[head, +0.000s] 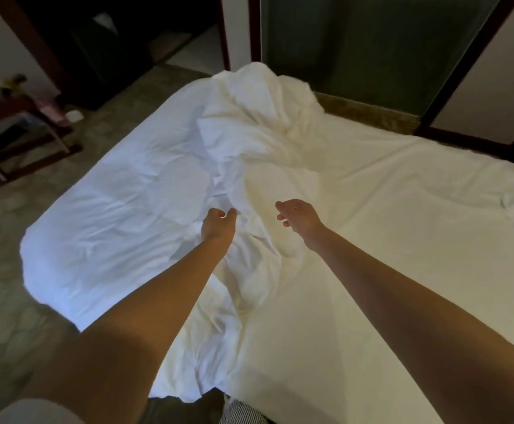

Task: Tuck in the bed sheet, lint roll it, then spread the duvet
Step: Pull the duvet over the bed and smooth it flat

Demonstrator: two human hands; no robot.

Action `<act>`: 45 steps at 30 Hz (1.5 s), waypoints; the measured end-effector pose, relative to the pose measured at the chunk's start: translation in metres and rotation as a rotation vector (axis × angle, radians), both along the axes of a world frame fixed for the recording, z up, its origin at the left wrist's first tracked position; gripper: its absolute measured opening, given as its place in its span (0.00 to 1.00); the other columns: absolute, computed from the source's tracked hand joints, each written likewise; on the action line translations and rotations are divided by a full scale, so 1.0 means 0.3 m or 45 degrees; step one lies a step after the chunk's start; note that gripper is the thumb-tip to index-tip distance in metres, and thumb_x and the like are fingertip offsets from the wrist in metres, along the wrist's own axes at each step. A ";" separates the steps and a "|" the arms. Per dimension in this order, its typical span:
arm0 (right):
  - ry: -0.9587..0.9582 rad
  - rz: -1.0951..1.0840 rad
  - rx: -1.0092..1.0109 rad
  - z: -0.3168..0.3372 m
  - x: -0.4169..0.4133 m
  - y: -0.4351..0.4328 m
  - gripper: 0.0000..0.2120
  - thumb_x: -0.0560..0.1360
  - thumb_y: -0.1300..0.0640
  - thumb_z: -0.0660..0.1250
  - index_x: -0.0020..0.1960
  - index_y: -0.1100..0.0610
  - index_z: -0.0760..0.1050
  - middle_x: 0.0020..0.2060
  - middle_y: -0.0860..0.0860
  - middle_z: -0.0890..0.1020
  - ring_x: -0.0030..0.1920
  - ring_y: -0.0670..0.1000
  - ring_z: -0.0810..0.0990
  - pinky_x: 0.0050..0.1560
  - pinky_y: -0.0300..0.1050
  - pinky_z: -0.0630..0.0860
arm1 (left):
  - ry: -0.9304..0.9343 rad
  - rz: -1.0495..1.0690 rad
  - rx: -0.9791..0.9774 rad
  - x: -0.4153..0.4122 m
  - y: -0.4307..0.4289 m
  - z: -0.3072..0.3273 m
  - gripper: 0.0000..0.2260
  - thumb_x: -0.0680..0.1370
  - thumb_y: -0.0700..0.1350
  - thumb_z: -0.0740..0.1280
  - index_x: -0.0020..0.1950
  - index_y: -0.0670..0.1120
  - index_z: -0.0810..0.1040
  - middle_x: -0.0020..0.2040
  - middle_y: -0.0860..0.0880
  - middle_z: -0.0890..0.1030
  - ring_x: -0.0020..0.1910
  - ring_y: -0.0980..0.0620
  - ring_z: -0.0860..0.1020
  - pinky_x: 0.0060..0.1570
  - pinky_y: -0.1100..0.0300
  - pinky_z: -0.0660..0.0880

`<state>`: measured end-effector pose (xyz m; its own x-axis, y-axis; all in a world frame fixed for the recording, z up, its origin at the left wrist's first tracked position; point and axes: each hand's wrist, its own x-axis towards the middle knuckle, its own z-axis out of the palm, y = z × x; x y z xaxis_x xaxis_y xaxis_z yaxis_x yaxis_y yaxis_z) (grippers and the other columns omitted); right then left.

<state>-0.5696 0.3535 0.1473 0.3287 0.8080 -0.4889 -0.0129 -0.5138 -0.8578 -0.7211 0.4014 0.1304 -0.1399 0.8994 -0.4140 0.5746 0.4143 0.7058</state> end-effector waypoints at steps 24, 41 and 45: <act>-0.261 0.011 -0.095 -0.200 0.199 0.466 0.37 0.71 0.34 0.64 0.74 0.47 0.59 0.70 0.47 0.65 0.70 0.50 0.64 0.72 0.50 0.59 | -0.808 -0.698 -0.639 0.128 0.395 -0.146 0.14 0.76 0.45 0.68 0.61 0.48 0.72 0.51 0.53 0.79 0.51 0.54 0.78 0.51 0.60 0.76; -0.049 0.284 -0.197 -0.141 0.060 -0.105 0.26 0.70 0.65 0.70 0.66 0.60 0.70 0.61 0.55 0.77 0.60 0.53 0.76 0.59 0.46 0.73 | -0.468 -0.393 -0.491 0.238 0.225 -0.029 0.38 0.70 0.64 0.68 0.73 0.45 0.63 0.67 0.47 0.71 0.63 0.44 0.72 0.60 0.51 0.70; 0.043 0.534 -0.357 -0.055 0.101 -0.290 0.24 0.66 0.70 0.66 0.62 0.60 0.72 0.50 0.51 0.79 0.49 0.49 0.77 0.47 0.39 0.76 | -0.417 -0.528 -0.768 0.303 0.088 -0.074 0.43 0.72 0.57 0.70 0.77 0.45 0.49 0.73 0.41 0.64 0.69 0.41 0.67 0.66 0.45 0.66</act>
